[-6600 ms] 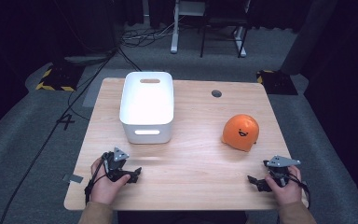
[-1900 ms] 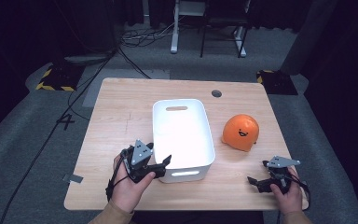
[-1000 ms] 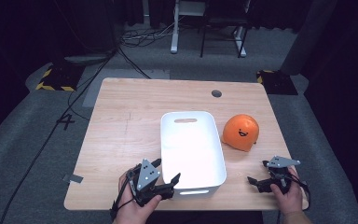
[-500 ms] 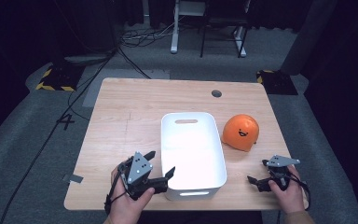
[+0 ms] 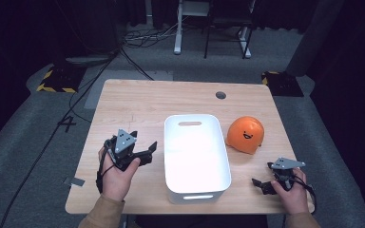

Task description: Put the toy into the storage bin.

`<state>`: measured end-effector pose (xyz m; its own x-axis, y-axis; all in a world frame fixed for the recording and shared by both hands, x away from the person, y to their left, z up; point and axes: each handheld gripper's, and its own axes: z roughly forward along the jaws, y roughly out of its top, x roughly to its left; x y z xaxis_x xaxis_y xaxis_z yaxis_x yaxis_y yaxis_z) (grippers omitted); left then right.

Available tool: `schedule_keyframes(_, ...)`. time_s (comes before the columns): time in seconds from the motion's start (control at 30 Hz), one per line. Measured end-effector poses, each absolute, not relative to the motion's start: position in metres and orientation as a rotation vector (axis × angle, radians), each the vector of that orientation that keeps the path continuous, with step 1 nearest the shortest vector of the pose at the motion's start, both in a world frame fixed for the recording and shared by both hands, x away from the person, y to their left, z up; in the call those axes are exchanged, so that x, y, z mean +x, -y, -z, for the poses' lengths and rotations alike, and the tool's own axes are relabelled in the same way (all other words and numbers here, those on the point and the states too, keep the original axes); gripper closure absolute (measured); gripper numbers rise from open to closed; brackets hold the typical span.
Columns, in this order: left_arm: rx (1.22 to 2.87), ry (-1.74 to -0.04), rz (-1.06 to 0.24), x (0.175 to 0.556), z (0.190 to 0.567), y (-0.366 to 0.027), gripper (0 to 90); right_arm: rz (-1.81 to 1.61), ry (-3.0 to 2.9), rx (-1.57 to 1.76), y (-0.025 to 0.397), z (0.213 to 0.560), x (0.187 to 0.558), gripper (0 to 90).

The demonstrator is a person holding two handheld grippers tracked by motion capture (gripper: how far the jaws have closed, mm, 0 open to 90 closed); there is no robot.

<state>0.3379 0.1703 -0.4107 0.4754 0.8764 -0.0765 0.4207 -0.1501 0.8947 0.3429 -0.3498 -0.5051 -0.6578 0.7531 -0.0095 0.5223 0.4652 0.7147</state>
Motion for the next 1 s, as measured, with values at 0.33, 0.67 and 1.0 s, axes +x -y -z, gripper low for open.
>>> schedule_keyframes(0.33, 1.910, -1.253, -0.575, 0.357, 0.455, -0.190, 20.5, -0.998, -2.370, 1.112, 0.350, 0.505, 0.341, 0.1)
schedule_keyframes(0.67, 2.019, -1.355, -0.487, 0.359, 0.484, -0.205, 20.5, -1.001, -2.380, 1.108, 0.351, 0.505, 0.342, 0.3)
schedule_keyframes(1.0, 2.074, -1.382, -0.482, 0.357, 0.498, -0.212, 18.6, -1.004, -2.384, 1.099, 0.351, 0.505, 0.342, 0.3)
